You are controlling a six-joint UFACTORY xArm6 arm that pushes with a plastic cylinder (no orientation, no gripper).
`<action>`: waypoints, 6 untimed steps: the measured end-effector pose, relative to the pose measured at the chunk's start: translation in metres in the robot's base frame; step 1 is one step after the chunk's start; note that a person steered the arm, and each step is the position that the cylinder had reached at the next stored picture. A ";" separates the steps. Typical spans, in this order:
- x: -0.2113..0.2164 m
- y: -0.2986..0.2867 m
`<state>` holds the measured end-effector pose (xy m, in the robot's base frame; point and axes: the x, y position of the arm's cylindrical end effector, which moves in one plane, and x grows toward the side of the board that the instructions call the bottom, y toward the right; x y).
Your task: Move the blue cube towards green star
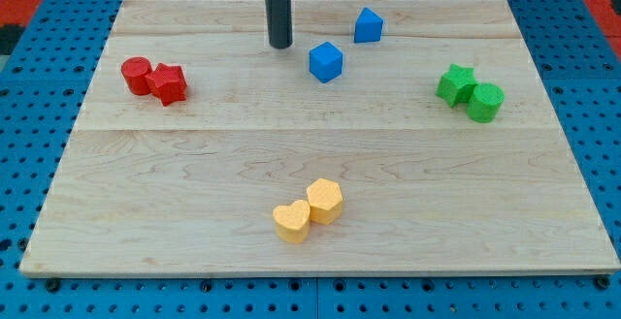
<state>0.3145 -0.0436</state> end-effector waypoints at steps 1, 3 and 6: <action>0.034 0.031; 0.031 0.014; 0.010 0.138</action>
